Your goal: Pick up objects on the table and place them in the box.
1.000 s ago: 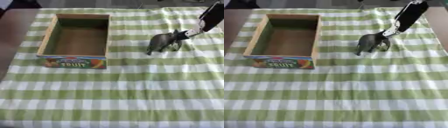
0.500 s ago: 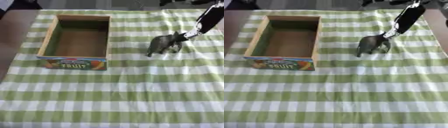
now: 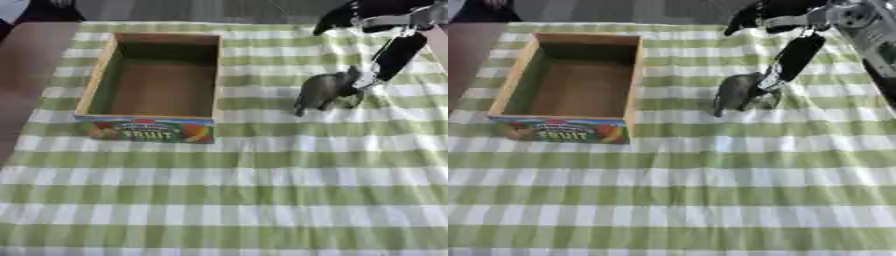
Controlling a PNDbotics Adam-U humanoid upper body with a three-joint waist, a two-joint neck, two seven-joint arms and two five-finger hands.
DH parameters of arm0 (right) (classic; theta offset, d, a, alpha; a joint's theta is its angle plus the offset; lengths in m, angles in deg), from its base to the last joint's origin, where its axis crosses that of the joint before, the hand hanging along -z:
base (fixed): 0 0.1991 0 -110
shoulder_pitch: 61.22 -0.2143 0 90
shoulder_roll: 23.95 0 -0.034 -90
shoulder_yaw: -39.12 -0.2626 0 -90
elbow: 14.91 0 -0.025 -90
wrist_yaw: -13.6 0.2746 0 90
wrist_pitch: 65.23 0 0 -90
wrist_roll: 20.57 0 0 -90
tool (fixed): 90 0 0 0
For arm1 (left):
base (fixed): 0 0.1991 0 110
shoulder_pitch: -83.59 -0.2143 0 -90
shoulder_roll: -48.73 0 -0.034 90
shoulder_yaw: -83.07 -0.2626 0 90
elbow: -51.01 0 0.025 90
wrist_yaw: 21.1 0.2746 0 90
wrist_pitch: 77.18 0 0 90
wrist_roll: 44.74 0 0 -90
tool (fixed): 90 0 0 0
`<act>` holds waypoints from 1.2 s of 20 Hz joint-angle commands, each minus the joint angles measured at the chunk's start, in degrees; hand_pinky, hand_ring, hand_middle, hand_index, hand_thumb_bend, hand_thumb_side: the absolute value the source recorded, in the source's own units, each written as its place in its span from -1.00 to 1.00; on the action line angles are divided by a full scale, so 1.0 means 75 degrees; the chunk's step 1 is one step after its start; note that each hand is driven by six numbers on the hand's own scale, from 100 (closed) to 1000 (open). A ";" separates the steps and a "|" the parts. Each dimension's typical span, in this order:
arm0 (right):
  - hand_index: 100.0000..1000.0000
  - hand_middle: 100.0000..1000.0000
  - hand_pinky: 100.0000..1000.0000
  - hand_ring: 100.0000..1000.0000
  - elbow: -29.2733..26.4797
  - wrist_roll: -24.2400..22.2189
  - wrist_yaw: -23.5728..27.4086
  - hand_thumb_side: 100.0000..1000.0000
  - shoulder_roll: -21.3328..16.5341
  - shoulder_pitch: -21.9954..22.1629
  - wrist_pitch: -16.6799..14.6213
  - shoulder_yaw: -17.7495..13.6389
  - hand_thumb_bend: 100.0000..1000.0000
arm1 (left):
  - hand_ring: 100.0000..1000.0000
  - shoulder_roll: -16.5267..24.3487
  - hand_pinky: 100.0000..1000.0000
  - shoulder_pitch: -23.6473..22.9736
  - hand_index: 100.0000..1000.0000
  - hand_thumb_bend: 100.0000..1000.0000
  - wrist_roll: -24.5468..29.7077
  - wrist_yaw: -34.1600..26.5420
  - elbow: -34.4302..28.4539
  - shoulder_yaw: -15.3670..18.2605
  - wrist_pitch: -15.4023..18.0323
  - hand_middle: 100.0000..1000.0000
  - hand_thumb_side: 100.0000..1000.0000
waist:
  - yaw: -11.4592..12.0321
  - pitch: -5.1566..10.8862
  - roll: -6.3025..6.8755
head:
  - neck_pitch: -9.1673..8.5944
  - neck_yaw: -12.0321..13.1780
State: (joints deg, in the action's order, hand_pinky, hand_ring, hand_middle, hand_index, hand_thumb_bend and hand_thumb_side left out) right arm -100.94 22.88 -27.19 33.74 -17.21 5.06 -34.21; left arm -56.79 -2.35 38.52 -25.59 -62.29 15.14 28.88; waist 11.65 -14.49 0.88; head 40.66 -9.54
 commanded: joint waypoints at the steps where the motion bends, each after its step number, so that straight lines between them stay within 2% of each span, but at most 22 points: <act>1: 1.00 0.85 0.95 1.00 0.0304 0.0009 -0.0368 0.12 -0.0009 -0.0170 -0.0233 -0.0005 0.10 | -0.41 0.0092 -0.50 0.0045 -0.14 -1.00 0.0034 -0.0059 -0.0172 -0.0035 0.0011 0.25 0.46 | 0.0013 0.0077 0.0009 | -0.0079 -0.0039; 9: 1.00 0.75 0.91 0.95 0.0738 0.0457 -0.0543 0.14 0.0236 -0.0109 -0.0204 0.0073 0.10 | -0.41 0.0052 -0.50 0.0055 -0.14 -1.00 0.0047 -0.0074 -0.0172 -0.0043 0.0007 0.25 0.47 | 0.0049 0.0009 0.0039 | -0.0063 -0.0069; 16: 0.93 0.69 0.88 0.91 0.1532 0.0936 -0.1064 0.22 0.0608 -0.0244 0.0155 -0.0015 0.00 | -0.41 0.0015 -0.50 0.0072 -0.15 -1.00 0.0085 -0.0103 -0.0172 -0.0070 0.0020 0.25 0.47 | 0.0132 -0.0041 0.0074 | -0.0100 -0.0127; 24: 0.83 0.61 0.87 0.87 0.1981 0.1214 -0.1479 0.19 0.0746 -0.0275 0.0192 -0.0046 -0.15 | -0.41 -0.0004 -0.50 0.0072 -0.15 -1.00 0.0121 -0.0109 -0.0172 -0.0078 0.0020 0.25 0.47 | 0.0144 -0.0092 0.0063 | -0.0097 -0.0122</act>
State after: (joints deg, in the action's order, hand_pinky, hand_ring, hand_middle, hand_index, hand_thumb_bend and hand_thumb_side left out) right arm -86.18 31.50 -37.64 40.44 -18.09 6.41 -33.58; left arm -57.32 -2.25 39.20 -26.08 -62.29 14.60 28.94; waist 12.69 -15.98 1.33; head 40.62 -10.32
